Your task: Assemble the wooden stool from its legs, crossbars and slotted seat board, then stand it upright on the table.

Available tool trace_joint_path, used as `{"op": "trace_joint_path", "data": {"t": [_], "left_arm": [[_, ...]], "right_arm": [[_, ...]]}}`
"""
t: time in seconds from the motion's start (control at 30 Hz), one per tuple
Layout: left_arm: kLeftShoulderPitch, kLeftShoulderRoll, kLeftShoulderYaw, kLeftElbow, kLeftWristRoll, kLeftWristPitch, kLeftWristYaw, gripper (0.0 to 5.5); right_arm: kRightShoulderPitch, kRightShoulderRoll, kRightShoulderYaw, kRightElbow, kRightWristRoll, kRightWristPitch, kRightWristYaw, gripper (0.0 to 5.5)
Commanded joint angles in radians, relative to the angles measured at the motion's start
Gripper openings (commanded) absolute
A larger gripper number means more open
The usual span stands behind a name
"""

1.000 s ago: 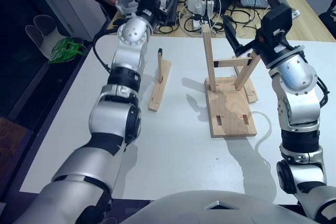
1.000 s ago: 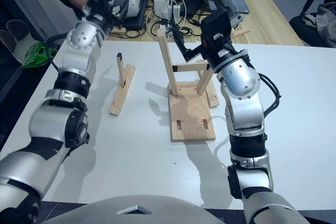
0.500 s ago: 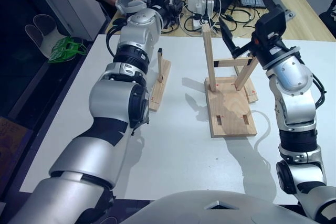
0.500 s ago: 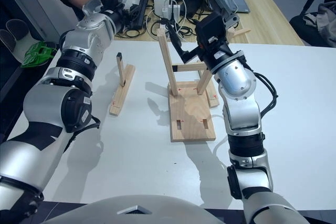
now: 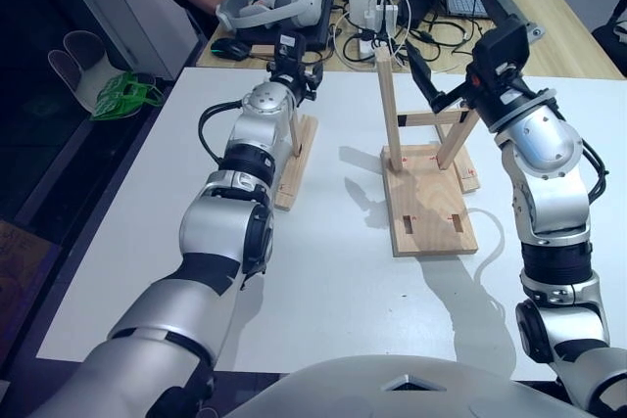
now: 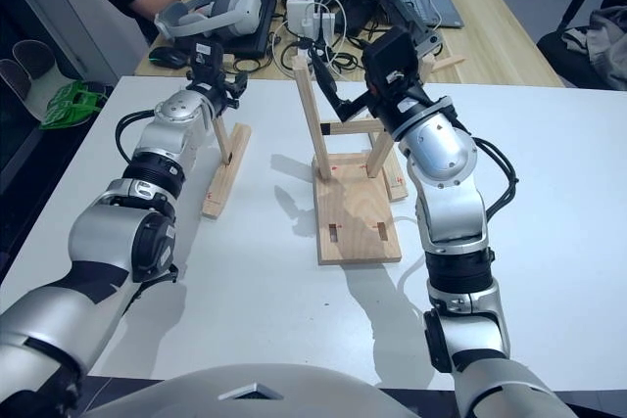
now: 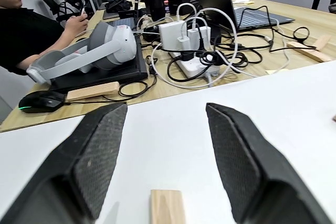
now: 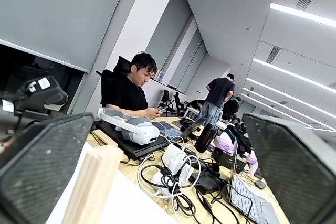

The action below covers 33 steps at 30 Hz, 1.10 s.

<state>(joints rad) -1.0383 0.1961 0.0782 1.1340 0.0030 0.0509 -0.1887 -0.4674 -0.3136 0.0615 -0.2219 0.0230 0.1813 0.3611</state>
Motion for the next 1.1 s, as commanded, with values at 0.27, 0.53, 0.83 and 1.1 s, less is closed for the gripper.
{"op": "trace_joint_path", "data": {"t": [0.27, 0.53, 0.83, 1.1], "left_arm": [[-0.123, -0.02, 0.075, -0.17, -0.103, 0.12, 0.024, 2.76], [-0.236, -0.001, 0.102, -0.086, -0.125, 0.103, 0.024, 2.76], [0.191, -0.02, 0.021, 0.059, -0.039, 0.06, 0.035, 2.76], [0.018, -0.053, 0.071, -0.018, -0.11, 0.059, 0.052, 2.76]], "right_arm": [[0.004, 0.003, 0.003, -0.007, 0.005, 0.01, 0.005, 5.4], [-0.002, 0.001, -0.002, 0.021, 0.006, -0.015, 0.009, 5.4], [-0.023, -0.009, -0.008, 0.032, 0.01, -0.011, 0.021, 5.4], [-0.02, 0.003, 0.001, 0.016, 0.003, 0.002, 0.016, 5.4]]}}
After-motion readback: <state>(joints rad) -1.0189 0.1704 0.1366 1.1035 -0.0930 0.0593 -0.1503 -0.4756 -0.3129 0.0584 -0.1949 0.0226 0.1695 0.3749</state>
